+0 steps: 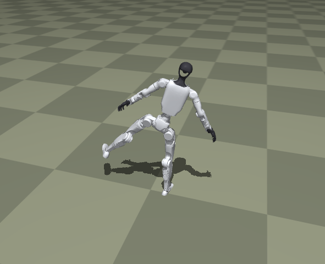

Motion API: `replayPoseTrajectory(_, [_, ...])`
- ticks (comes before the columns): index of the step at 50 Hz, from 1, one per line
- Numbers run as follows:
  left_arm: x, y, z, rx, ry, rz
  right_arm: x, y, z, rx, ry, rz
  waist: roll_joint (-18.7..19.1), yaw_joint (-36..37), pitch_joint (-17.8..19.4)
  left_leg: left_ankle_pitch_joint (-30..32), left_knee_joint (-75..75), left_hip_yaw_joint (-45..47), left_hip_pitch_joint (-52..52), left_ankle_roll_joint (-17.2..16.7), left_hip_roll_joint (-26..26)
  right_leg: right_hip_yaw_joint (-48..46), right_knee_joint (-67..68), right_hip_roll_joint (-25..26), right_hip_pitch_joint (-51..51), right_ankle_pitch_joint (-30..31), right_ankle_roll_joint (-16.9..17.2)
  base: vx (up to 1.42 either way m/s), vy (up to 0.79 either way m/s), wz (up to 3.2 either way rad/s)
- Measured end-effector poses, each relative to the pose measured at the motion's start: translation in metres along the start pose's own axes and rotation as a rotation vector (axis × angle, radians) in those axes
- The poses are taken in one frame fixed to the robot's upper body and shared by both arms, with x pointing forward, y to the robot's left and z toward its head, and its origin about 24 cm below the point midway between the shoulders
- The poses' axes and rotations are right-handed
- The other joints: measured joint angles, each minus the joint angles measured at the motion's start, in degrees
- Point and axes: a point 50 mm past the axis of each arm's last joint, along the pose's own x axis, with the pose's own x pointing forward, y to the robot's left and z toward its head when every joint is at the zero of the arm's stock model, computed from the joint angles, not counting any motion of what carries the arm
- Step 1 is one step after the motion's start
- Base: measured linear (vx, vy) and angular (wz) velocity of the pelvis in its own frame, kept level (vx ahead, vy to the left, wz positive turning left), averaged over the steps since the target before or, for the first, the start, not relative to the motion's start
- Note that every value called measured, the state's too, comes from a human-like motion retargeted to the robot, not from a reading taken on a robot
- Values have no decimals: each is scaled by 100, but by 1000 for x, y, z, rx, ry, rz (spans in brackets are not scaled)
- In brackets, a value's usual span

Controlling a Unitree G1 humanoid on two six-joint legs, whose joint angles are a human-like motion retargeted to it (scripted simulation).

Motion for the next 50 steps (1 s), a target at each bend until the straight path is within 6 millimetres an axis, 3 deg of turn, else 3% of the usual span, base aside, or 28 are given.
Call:
replayPoseTrajectory(8, [-2, 56, -11, 4, 19, 150, -9, -48, -32, 57, 66, -161, -292, -63, -415, 258, -14, 297, -825, 0, 873, -111, 49, -681, -394, 346, 6, -2, -1, 47])
replayPoseTrajectory(15, [-5, 111, 3, -15, -25, 282, -26, -76, -70, 137, 181, -259, -642, 160, -411, 407, -12, 300, -1125, 0, 1120, -190, 27, -1382, -446, 573, 6, 0, 2, 17])
replayPoseTrajectory(17, [-7, 133, 14, -7, -51, 326, -31, -74, -81, 174, 218, -264, -717, 411, -132, 398, 23, 292, -974, 0, 1280, -119, 66, -1470, -347, 576, 5, -1, -1, -19])
replayPoseTrajectory(23, [-13, 169, 32, 26, -100, 407, -45, -65, -106, 211, 298, -258, -1075, 617, -53, 260, 36, 351, -1223, 0, 1536, -73, 138, -1700, -555, 609, 6, 0, -1, 11])
replayPoseTrajectory(29, [-22, 198, 42, 39, -117, 472, -45, -40, -108, 227, 316, -186, -1168, 826, 150, 242, 4, 410, -1078, 0, 1639, -139, -43, -1408, -408, 648, 6, -2, -3, -7])
replayPoseTrajectory(33, [-22, 198, 42, 44, -118, 471, -42, -31, -102, 217, 292, -156, -1126, 827, 146, 257, 26, 405, -1005, 0, 1413, -189, -44, -1187, -403, 613, 6, 0, 0, 0])
replayPoseTrajectory(38, [-15, 179, 40, 72, -114, 422, -40, -27, -97, 206, 273, -147, -844, 780, 63, 159, 61, 640, -847, 0, 1106, -301, 17, -739, -351, 474, 6, 0, 0, 0])
replayPoseTrajectory(45, [-2, 125, 35, 128, -132, 289, -34, -17, -88, 243, 272, -148, -204, 809, -122, 25, 192, 823, -407, 0, 569, -464, -73, 74, -112, 212, 5, 3, 1, -10])
replayPoseTrajectory(50, [3, 75, 35, 124, -180, 174, -27, 8, -70, 238, 248, -84, 238, 882, -70, -191, 215, 942, 197, 58, -1, -523, -133, 613, 236, -19, -94, 8, 2, -38])
